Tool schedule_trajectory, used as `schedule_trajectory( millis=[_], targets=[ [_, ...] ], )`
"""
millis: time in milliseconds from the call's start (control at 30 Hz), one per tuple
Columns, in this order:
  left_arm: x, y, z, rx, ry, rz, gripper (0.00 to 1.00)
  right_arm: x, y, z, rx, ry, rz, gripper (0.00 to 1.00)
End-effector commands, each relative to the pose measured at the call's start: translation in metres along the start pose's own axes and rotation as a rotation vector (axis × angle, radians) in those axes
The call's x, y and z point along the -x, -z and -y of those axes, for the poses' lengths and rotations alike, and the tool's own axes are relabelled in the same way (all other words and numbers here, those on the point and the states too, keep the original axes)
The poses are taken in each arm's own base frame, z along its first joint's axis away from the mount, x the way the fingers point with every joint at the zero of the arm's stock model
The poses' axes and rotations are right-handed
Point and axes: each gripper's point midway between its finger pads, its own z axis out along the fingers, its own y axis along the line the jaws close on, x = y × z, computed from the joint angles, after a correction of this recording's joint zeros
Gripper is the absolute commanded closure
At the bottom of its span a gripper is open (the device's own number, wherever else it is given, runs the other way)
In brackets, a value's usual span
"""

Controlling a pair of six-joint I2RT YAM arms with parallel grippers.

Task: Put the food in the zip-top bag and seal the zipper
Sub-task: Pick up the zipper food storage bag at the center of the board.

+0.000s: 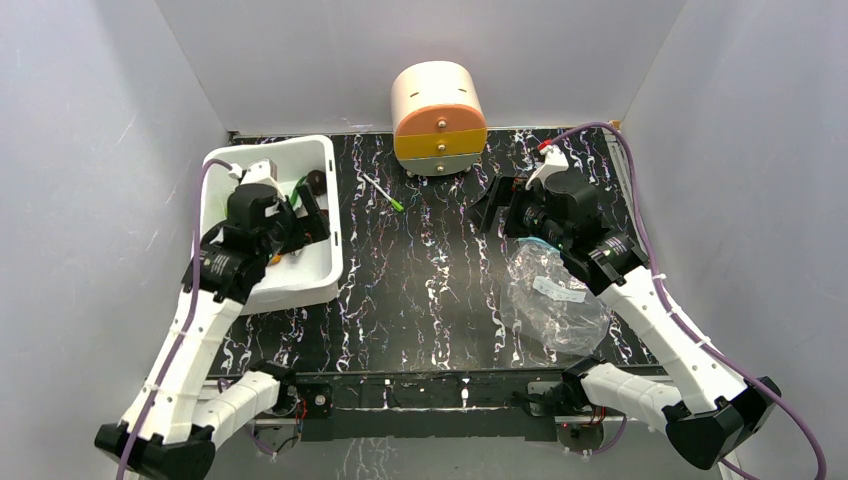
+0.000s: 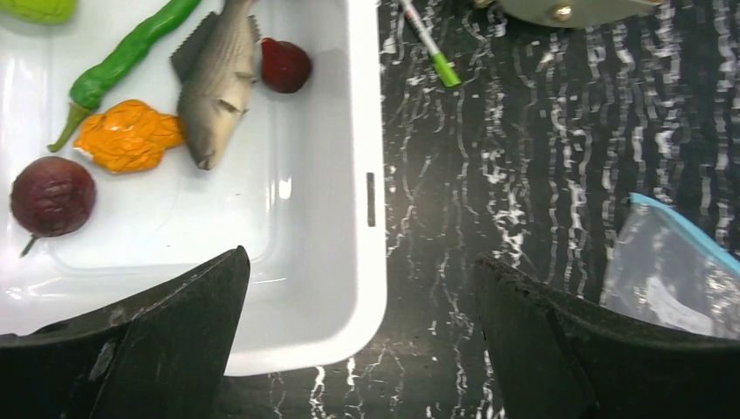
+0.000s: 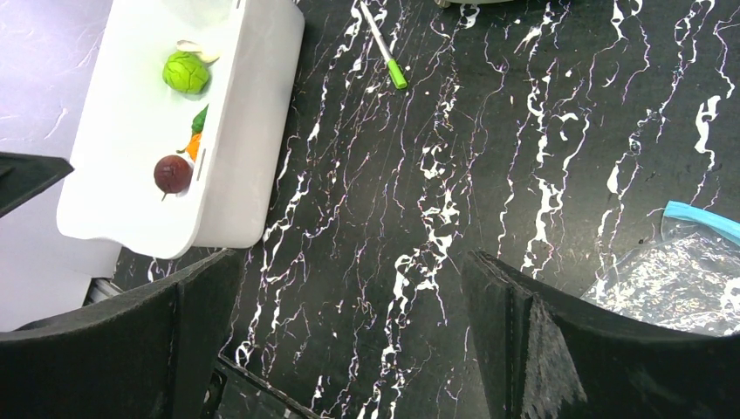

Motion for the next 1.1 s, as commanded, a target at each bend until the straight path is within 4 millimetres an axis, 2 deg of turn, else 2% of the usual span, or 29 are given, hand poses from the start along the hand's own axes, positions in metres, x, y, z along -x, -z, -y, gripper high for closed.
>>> schedule_trajectory(
  millis=[0,200,333,467,533,700,867,967,1067],
  targets=[
    [0.008,-0.006,-0.017,0.122,-0.054,-0.011,0.04,0.014,0.007,-0.008,0.034,0.018,0.051,0.02],
    [0.017,-0.025,-0.029,0.244,-0.020,0.009,0.19,0.008,0.003,-0.005,0.024,0.017,0.032,0.02],
    [0.026,-0.034,-0.022,0.231,-0.001,0.025,0.27,0.003,-0.001,-0.003,0.022,0.003,0.010,0.02],
    [0.027,-0.046,-0.022,0.230,0.023,0.004,0.30,-0.011,-0.010,0.012,-0.051,-0.058,-0.017,0.02],
    [0.027,-0.049,-0.016,0.185,0.031,0.003,0.29,-0.018,-0.014,0.031,-0.152,-0.100,-0.026,0.02],
    [0.023,-0.043,0.010,-0.012,-0.002,0.025,0.15,-0.032,-0.015,0.085,-0.472,-0.207,-0.021,0.03],
    [0.017,-0.027,0.021,-0.123,-0.058,0.042,0.02,-0.049,-0.020,0.116,-0.623,-0.207,-0.032,0.14],
    [0.010,-0.019,0.030,-0.200,-0.095,0.037,0.01,-0.064,-0.025,0.132,-0.698,-0.219,-0.054,0.28],
    [0.001,-0.012,0.037,-0.272,-0.137,0.036,0.02,-0.081,-0.030,0.149,-0.778,-0.230,-0.077,0.33]
  ],
)
